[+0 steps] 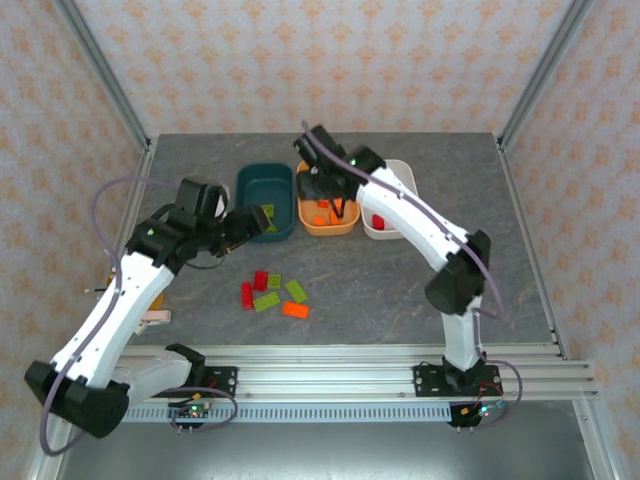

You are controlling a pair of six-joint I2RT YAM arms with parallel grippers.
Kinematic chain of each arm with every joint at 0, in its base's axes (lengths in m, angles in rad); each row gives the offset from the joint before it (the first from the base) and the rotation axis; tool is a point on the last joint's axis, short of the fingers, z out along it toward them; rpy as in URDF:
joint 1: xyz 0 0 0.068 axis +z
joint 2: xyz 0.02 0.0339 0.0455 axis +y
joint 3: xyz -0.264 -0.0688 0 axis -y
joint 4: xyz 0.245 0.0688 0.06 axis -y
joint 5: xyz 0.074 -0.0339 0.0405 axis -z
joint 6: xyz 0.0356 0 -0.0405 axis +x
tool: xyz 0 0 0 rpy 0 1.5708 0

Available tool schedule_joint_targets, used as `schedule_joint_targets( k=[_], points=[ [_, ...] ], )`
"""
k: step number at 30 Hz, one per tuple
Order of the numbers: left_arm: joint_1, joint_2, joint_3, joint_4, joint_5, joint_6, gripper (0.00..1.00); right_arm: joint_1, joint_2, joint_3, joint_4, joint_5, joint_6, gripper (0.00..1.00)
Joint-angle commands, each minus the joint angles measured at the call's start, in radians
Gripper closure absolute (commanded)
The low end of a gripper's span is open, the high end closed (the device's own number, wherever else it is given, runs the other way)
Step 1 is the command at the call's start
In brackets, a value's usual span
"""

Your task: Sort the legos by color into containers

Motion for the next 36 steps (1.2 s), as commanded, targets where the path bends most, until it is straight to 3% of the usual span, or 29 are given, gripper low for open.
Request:
schedule_joint_targets(
  k=[1,8,15,23,27,36],
  points=[
    [0.007,-0.098,-0.055,-0.143,-0.037,0.023,0.22,0.094,-0.089,-0.214,0.074,-0.006,-0.020,0.46],
    [0.007,-0.334,-0.230,-0.226,-0.035,-0.039,0.23,0.268,-0.133,-0.499,0.184,-0.063,0.021,0.39],
    [0.006,-0.476,-0.418,-0.166,0.051,-0.151,0.23,0.290,0.015,-0.537,0.234,-0.091,0.045,0.37],
    [0.005,-0.501,-0.446,-0.164,0.058,-0.159,0.23,0.266,0.141,-0.491,0.242,-0.075,0.057,0.38],
    [0.006,-0.502,-0.442,-0.161,0.060,-0.164,0.23,0.256,0.164,-0.493,0.256,-0.092,0.058,0.44],
    [0.005,-0.497,-0.446,-0.142,0.060,-0.169,0.23,0.253,0.203,-0.458,0.247,-0.106,0.055,0.68]
  ],
)
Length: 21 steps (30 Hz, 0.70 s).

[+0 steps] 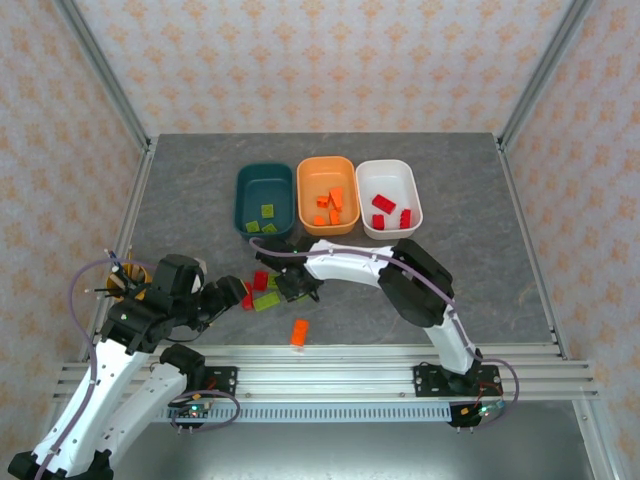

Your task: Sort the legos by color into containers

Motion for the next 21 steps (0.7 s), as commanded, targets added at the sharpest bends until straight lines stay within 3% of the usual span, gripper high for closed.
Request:
schedule_joint_targets(
  k=[1,4,11,21],
  points=[
    [0.005,-0.004,-0.009,0.028,0.000,-0.014,0.23,-0.004,0.029,0.031,-0.006,0.012,0.005,0.70],
    [0.005,0.005,-0.011,0.045,0.001,-0.020,0.23,-0.006,-0.001,0.056,-0.018,0.040,0.002,0.76],
    [0.006,0.055,-0.001,0.082,-0.003,-0.009,0.23,-0.051,-0.042,0.246,-0.071,0.121,0.023,0.78],
    [0.003,0.120,0.017,0.140,-0.017,-0.004,0.23,-0.172,0.330,0.842,-0.251,0.160,0.051,0.78]
  ],
)
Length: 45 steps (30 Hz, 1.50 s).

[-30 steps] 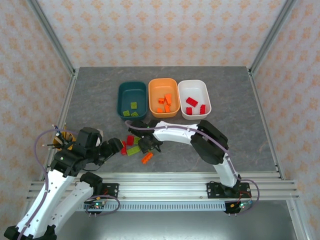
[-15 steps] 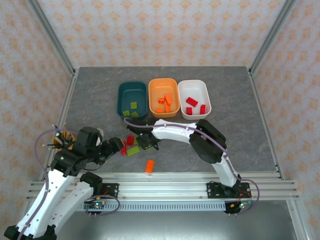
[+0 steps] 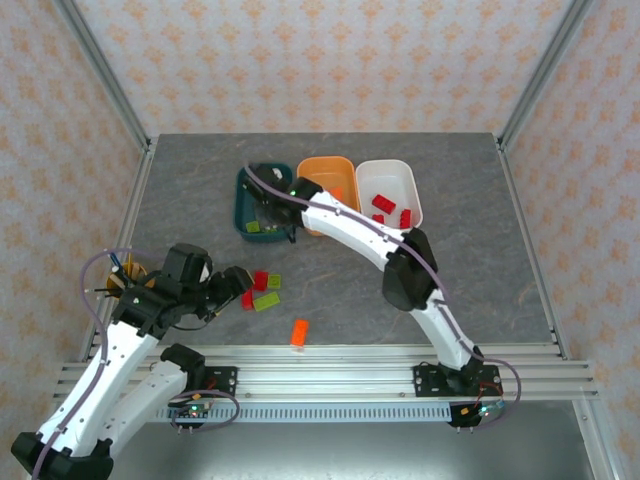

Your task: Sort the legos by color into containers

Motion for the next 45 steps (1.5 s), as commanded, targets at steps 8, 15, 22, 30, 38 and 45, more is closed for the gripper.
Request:
schedule_joint_targets(
  k=[8,15,22,30,38,45],
  points=[
    [0.003,0.023,0.044,0.030,-0.026,0.010,0.23,-0.079,0.293,0.336,-0.143,-0.022,0.060,0.50],
    [0.003,0.026,0.044,0.019,-0.023,0.025,0.23,-0.067,0.200,0.377,-0.155,-0.030,0.026,0.44],
    [0.003,0.022,0.040,0.011,-0.026,0.040,0.23,-0.009,-0.113,0.058,-0.103,0.024,0.057,0.45],
    [0.003,-0.003,0.083,-0.039,-0.061,0.047,0.23,0.093,-0.455,-0.456,-0.046,0.026,0.161,0.45],
    [-0.003,-0.038,0.051,-0.129,-0.001,0.107,0.24,0.210,-0.562,-0.719,-0.145,-0.162,0.408,0.42],
    [-0.012,-0.104,-0.038,-0.188,0.081,0.130,0.25,0.283,-0.496,-0.762,-0.164,-0.201,0.600,0.40]
  ],
)
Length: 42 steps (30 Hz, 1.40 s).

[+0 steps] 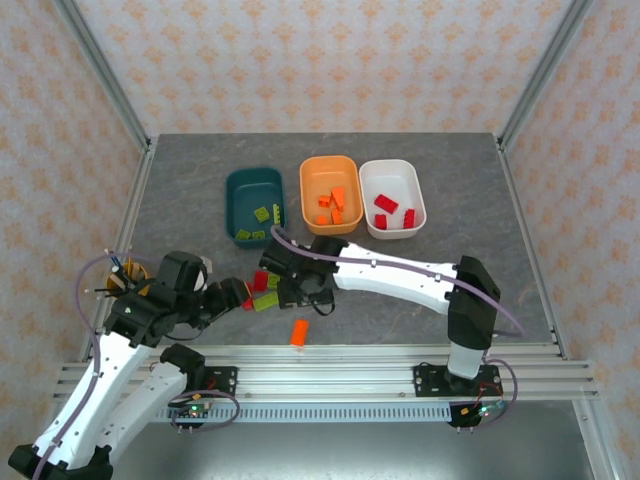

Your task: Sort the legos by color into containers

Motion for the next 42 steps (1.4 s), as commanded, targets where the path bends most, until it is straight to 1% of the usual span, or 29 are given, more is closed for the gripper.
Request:
schedule_joint_targets(
  k=[1,6,8,17,23,30,37,40,42],
  points=[
    [-0.011,-0.031,-0.036,-0.068,0.055,0.032,0.25,0.017,0.039,-0.037,-0.017,-0.028,0.162,0.40],
    [-0.018,-0.057,-0.055,-0.077,0.083,0.041,0.25,0.054,0.082,-0.071,0.026,0.001,0.318,0.41],
    [-0.020,-0.065,-0.062,-0.079,0.092,0.047,0.25,0.067,0.095,-0.081,0.057,0.016,0.358,0.41],
    [-0.020,-0.090,-0.074,-0.087,0.129,0.063,0.25,0.093,0.196,-0.082,0.103,0.013,0.461,0.41],
    [-0.020,-0.105,-0.078,-0.092,0.138,0.063,0.25,0.098,0.216,-0.094,0.113,0.026,0.480,0.42],
    [-0.020,-0.130,-0.081,-0.097,0.131,0.046,0.25,0.098,0.248,-0.103,0.145,0.022,0.472,0.48],
    [-0.020,-0.148,-0.084,-0.101,0.124,0.029,0.25,0.095,0.276,-0.093,0.136,0.012,0.454,0.51],
    [-0.020,-0.149,-0.085,-0.098,0.122,0.025,0.25,0.094,0.274,-0.094,0.136,0.018,0.450,0.57],
    [-0.020,-0.150,-0.085,-0.095,0.120,0.022,0.25,0.092,0.272,-0.095,0.139,0.022,0.449,0.63]
  ],
)
